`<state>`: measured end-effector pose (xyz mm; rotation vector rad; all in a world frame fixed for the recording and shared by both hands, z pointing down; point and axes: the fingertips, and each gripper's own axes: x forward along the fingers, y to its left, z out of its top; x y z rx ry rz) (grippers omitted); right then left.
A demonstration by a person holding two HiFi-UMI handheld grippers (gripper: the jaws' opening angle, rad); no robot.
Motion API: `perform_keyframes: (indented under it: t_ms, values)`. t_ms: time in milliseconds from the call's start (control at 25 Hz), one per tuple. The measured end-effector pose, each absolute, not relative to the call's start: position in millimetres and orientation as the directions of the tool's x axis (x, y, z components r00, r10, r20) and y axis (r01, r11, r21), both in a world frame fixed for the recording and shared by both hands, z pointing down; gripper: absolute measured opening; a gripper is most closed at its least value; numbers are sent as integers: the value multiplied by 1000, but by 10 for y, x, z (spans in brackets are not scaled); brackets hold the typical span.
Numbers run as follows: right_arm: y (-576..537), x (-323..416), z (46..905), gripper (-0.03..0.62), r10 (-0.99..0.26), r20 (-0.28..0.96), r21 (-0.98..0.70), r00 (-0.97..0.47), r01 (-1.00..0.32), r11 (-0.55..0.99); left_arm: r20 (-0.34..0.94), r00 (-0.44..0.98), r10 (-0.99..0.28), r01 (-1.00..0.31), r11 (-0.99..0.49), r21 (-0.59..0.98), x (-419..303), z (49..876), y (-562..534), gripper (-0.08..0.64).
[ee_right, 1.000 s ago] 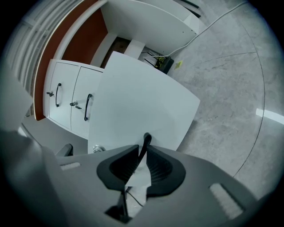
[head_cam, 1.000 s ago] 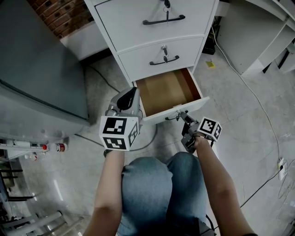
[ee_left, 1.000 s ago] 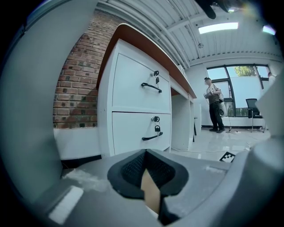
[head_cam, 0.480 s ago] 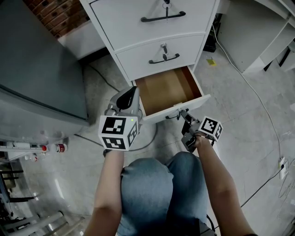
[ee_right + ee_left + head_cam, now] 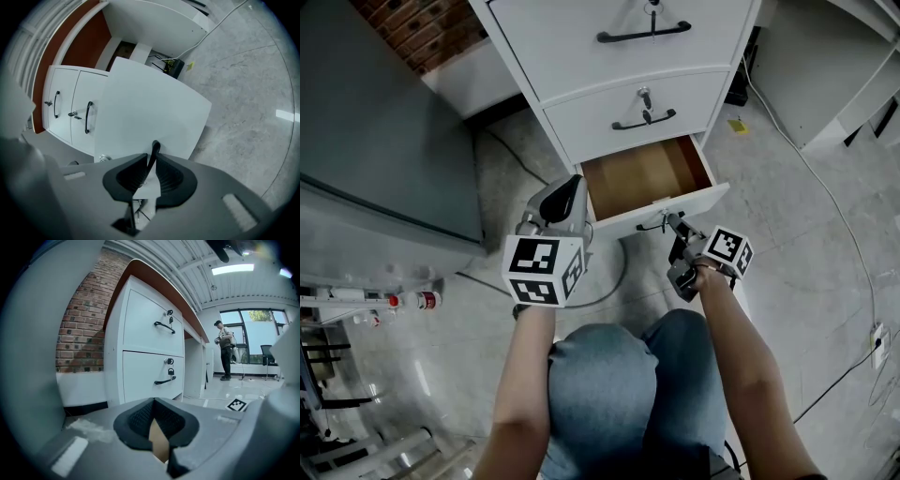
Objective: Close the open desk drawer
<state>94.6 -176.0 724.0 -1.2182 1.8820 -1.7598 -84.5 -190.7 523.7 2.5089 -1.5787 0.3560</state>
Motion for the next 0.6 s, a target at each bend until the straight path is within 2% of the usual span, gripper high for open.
perform_keyframes:
  t_ms: [600]
  values:
    - [-2093, 878, 7239, 51, -745, 342, -906, -573, -410, -101, 288, 418, -862, -902, -431, 19, -878, 5339, -2020, -2]
